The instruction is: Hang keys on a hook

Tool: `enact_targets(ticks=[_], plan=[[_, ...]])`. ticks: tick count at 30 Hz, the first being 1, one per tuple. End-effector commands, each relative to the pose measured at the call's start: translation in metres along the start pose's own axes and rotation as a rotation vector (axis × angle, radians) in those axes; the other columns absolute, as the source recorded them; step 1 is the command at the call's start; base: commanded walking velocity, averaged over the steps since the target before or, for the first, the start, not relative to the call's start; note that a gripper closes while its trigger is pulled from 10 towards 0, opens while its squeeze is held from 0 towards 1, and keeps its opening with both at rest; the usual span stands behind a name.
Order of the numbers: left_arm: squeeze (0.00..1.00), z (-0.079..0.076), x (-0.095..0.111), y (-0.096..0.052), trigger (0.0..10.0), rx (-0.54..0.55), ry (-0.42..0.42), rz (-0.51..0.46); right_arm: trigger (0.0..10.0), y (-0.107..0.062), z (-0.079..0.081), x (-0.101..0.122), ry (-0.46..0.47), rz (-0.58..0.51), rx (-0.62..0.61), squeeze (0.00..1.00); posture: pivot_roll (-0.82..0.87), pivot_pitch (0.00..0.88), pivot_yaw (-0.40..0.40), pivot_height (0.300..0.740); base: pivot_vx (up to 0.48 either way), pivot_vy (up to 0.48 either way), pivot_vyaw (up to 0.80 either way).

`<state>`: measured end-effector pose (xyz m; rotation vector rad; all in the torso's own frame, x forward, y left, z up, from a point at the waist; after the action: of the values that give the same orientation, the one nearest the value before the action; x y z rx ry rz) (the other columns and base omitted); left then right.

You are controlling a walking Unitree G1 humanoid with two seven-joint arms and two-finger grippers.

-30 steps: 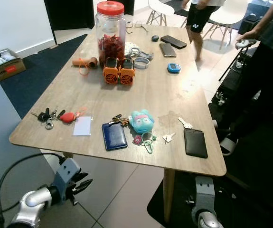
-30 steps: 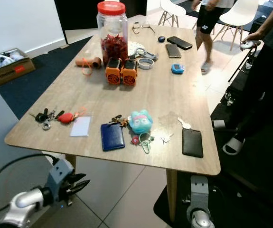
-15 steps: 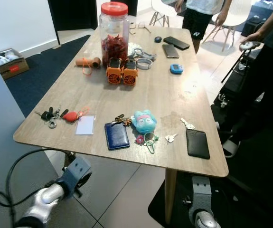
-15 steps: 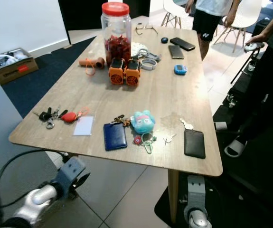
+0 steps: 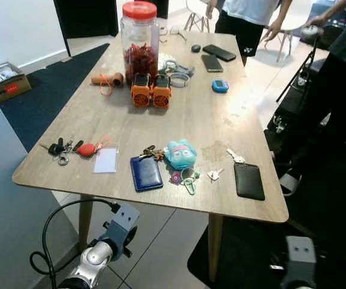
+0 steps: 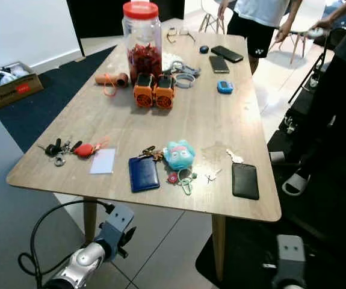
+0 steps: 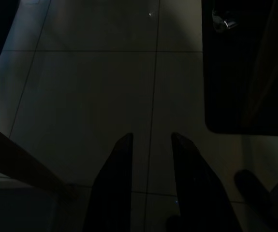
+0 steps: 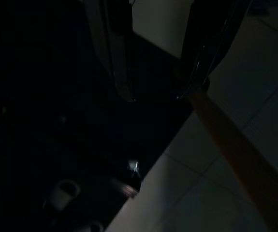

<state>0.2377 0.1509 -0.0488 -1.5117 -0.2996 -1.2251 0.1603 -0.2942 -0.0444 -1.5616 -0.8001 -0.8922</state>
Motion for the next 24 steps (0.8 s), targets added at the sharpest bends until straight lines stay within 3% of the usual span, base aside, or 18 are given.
enact_targets(ticks=[1, 3, 4, 5, 6, 14, 18, 21, 24], plan=[[0.00, -0.001, -0.004, -0.001, 10.0, 0.004, -0.007, 0.022, 10.0, -0.002, -0.006, 0.011, -0.011, -0.070, 0.018, 0.00, 0.05, 0.013, -0.043, 0.740, 0.000, 0.000, 0.00], [0.00, -0.001, -0.004, -0.001, 10.0, 0.004, -0.007, 0.022, 10.0, -0.002, -0.006, 0.011, -0.011, -0.070, 0.018, 0.00, 0.05, 0.013, -0.043, 0.740, 0.000, 0.000, 0.00], [0.00, 0.000, -0.004, -0.001, 10.0, 0.005, -0.011, 0.016, 10.0, -0.005, -0.008, 0.019, -0.011, -0.127, 0.042, 0.00, 0.05, 0.016, -0.041, 0.740, 0.000, 0.000, 0.00], [0.00, 0.001, -0.001, -0.001, 10.0, 0.005, -0.017, -0.006, 10.0, -0.012, -0.009, 0.045, 0.010, -0.272, 0.103, 0.00, 0.05, 0.016, -0.039, 0.740, 0.000, 0.000, 0.00], [0.00, 0.002, 0.000, -0.001, 10.0, 0.007, -0.022, -0.011, 10.0, -0.016, -0.008, 0.059, 0.028, -0.337, 0.126, 0.00, 0.05, 0.017, -0.035, 0.740, 0.000, 0.000, 0.00], [0.00, 0.000, 0.003, 0.000, 10.0, -0.008, -0.029, -0.031, 10.0, -0.025, 0.008, 0.159, 0.130, -0.672, 0.258, 0.00, 0.04, 0.018, -0.029, 0.740, 0.000, 0.000, 0.00], [0.00, -0.001, 0.003, 0.001, 10.0, -0.013, -0.028, -0.034, 10.0, -0.024, 0.022, 0.183, 0.114, -0.725, 0.344, 0.00, 0.04, 0.017, -0.037, 0.740, 0.000, 0.000, 0.00], [0.00, 0.000, 0.002, 0.000, 10.0, -0.004, -0.033, -0.031, 10.0, -0.023, 0.026, 0.186, 0.097, -0.723, 0.356, 0.00, 0.05, 0.017, -0.047, 0.740, 0.000, 0.000, 0.00], [0.00, 0.002, -0.001, -0.002, 10.0, 0.016, -0.050, -0.029, 10.0, -0.018, 0.016, 0.189, 0.131, -0.706, 0.239, 0.00, 0.06, 0.017, -0.048, 0.740, 0.000, 0.000, 0.00]])
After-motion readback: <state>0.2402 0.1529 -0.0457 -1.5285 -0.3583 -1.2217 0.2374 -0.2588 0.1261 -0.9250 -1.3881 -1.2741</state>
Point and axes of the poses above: a point about 5 cm out from each wrist's last joint towards the gripper, its own y axis pointing out of the wrist towards the gripper, its own x axis along the axis of the wrist's last joint, z = x × y, the point moved 1 cm from there along y, pointing out of the wrist towards the gripper
